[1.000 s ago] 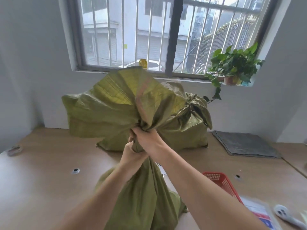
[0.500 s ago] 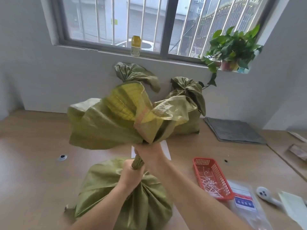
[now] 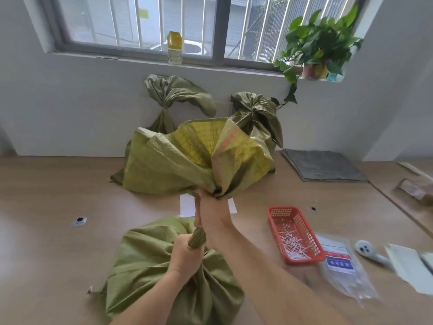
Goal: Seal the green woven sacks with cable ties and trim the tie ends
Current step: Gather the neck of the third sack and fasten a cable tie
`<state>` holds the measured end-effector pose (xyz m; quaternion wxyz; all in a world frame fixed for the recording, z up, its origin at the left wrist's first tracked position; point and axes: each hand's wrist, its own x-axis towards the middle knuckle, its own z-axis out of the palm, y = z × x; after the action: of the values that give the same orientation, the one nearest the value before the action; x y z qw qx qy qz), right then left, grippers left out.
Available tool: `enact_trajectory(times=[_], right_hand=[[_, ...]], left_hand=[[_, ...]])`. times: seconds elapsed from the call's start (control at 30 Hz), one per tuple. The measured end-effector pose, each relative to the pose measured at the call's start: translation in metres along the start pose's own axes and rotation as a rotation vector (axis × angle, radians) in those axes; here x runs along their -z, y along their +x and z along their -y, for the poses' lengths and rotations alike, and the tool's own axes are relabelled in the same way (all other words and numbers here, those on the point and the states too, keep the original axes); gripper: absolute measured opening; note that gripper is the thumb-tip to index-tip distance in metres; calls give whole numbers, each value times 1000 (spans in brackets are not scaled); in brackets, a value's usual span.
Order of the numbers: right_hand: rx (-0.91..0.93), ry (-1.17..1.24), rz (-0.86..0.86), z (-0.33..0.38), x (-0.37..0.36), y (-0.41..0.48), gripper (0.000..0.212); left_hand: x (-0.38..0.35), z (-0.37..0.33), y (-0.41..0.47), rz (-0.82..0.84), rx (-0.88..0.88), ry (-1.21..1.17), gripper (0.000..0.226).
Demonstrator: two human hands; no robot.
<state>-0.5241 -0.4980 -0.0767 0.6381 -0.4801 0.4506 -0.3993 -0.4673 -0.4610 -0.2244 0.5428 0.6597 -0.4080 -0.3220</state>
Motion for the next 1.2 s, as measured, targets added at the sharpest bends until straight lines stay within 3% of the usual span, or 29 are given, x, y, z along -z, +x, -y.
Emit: enact_trajectory(times=[0.17,0.3,0.43,0.53,0.6,0.97,1.07,1.2], right_hand=[[-53,108,-86,-4,34,21,35],[-2,157,-46,-3,66,32,43],[33,101,-11,1,99,32,17],[23,58,11,-4,122,26,48],[61,95,-20,-9,135,21,53],[95,67,-115,-25,176,1,23],[94,6,-143,-37,185,-5,34],[9,-10,-175,-49,207,-20,27]], left_hand=[[-21,-3,-2,-6,13,193,42],[-35,-19,3,-55,56,304,35],[-52,-38,5,-113,65,435,42],[-69,-47,-2,-140,60,488,43],[-80,-51,-9,-144,61,503,41],[-112,-58,-21,-92,116,527,31],[-124,-62,-21,-89,126,521,32],[-144,-61,-26,-51,156,534,29]])
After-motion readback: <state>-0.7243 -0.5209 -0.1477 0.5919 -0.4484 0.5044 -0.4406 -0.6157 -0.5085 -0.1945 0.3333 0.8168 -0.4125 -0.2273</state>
